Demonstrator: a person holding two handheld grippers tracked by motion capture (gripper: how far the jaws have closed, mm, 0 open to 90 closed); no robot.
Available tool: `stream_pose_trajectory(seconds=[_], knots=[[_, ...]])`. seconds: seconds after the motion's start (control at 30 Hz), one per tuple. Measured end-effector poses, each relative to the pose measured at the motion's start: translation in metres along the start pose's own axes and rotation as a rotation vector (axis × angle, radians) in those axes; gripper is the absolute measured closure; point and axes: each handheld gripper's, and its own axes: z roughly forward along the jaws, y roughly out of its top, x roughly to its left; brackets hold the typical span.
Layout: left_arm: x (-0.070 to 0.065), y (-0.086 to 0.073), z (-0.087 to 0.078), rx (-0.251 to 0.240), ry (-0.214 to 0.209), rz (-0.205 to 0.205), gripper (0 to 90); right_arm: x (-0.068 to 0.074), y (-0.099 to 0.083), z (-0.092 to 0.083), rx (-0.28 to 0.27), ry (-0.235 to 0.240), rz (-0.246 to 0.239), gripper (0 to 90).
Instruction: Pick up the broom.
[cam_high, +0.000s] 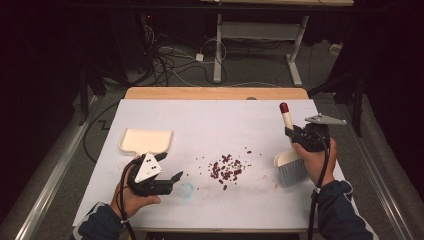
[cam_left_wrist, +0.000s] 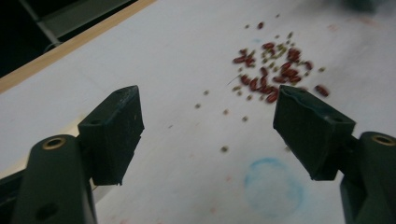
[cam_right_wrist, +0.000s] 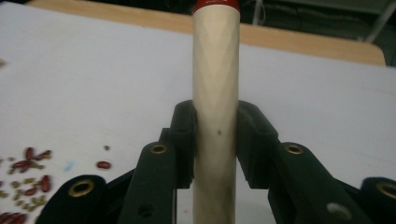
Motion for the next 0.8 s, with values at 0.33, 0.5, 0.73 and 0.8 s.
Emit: stream_pose_trajectory(seconds=[0.33, 0.5, 0.73, 0.8], knots=[[-0.061, 0.065, 0.038, -0.090, -0.233, 0.057, 24.4, 0.053, 0.023, -0.048, -0.199, 0.090, -0.065, 70.7], [-0.094, 0.096, 0.075, -0.110, -0.304, 0.075, 24.2, 0.088, 0.024, -0.051, -0.251, 0.124, -0.099, 70.7], [-0.090, 0.099, 0.105, -0.099, -0.312, -0.001, 34.2, 0.122, 0.017, -0.055, -0.319, 0.161, -0.131, 70.6], [-0.084, 0.096, 0.107, -0.102, -0.334, -0.013, 37.9, 0.129, 0.015, -0.055, -0.331, 0.159, -0.140, 70.6]])
